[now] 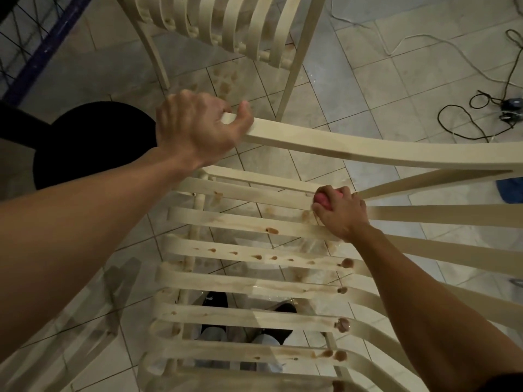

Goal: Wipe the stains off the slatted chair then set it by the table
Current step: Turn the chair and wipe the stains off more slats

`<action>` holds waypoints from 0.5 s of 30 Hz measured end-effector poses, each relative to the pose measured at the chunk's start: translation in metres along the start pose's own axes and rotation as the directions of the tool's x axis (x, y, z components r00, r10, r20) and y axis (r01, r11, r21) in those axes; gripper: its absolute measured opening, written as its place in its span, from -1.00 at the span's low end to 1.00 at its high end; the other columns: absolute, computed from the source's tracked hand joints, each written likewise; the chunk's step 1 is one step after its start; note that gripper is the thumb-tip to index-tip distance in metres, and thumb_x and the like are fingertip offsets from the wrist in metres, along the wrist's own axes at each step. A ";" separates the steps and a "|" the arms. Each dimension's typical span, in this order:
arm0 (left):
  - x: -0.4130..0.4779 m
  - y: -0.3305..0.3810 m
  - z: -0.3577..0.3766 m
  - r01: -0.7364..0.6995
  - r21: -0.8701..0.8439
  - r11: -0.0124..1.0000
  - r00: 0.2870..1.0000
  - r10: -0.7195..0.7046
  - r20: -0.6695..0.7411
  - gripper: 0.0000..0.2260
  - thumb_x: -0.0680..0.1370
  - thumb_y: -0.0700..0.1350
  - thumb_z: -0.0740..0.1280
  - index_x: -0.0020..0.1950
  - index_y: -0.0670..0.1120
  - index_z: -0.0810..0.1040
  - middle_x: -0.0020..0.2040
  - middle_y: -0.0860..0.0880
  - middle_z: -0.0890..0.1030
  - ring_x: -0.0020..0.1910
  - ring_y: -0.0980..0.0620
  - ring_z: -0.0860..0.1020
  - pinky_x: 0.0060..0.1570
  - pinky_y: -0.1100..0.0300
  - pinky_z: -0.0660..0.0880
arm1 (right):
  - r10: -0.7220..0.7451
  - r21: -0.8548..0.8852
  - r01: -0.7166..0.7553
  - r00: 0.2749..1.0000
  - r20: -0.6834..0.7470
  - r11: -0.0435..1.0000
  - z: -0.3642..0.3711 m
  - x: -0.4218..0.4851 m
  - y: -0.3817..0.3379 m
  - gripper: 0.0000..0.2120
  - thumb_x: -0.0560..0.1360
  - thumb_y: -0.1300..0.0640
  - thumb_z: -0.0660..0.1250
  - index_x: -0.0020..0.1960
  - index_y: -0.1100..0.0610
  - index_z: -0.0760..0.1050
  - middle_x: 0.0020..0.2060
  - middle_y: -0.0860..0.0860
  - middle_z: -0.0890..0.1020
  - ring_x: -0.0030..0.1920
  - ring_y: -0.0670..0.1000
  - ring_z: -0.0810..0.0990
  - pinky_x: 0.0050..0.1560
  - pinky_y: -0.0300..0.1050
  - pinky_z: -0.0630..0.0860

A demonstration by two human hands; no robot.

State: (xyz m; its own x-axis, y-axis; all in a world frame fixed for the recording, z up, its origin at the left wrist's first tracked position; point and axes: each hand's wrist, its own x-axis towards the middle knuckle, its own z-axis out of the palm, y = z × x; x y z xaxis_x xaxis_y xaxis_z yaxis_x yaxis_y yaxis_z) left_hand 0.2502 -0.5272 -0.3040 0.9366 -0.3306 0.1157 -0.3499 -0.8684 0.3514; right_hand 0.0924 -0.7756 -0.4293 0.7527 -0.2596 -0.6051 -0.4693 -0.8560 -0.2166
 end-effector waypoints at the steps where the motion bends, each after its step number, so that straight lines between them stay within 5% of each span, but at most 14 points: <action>1: 0.000 0.000 0.000 0.004 0.001 1.000 1.000 -0.004 -0.003 -0.41 0.53 0.28 0.05 -0.22 -0.09 0.71 -0.56 0.01 0.34 -0.47 -0.12 0.41 -0.37 0.14 0.31 | 0.015 0.014 -0.015 1.000 0.001 1.000 0.001 0.001 -0.007 -0.66 0.58 -0.16 0.19 0.32 -0.10 0.37 0.30 0.16 0.40 0.29 0.26 0.34 0.40 0.20 0.19; 11: -0.002 -0.001 0.001 0.011 -0.018 1.000 1.000 -0.011 0.001 -0.40 0.53 0.29 0.03 -0.25 -0.08 0.69 -0.55 0.01 0.35 -0.47 -0.09 0.41 -0.42 0.14 0.30 | -0.149 0.052 0.148 0.988 0.027 0.988 0.022 0.000 -0.110 -0.66 0.60 -0.15 0.13 0.33 -0.07 0.31 0.29 0.14 0.36 0.25 0.21 0.32 0.30 0.14 0.26; 15: -0.003 -0.006 -0.004 -0.046 -0.179 0.983 0.999 0.050 0.019 -0.53 0.59 0.19 0.14 -0.39 -0.04 0.48 -0.53 0.03 0.37 -0.48 0.01 0.40 -0.45 0.17 0.25 | -0.186 0.040 0.187 0.982 -0.015 0.982 0.023 -0.004 -0.105 -0.65 0.62 -0.17 0.10 0.35 -0.09 0.28 0.26 0.12 0.37 0.22 0.20 0.33 0.28 0.14 0.28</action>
State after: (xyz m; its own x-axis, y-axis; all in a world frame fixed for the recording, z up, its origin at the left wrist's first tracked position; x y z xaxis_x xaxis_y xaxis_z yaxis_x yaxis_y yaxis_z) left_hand 0.2499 -0.5199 -0.3030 0.9174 -0.3807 0.1155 -0.3841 -0.7720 0.5063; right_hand 0.1284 -0.6742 -0.4222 0.8338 -0.1023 -0.5425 -0.3387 -0.8707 -0.3565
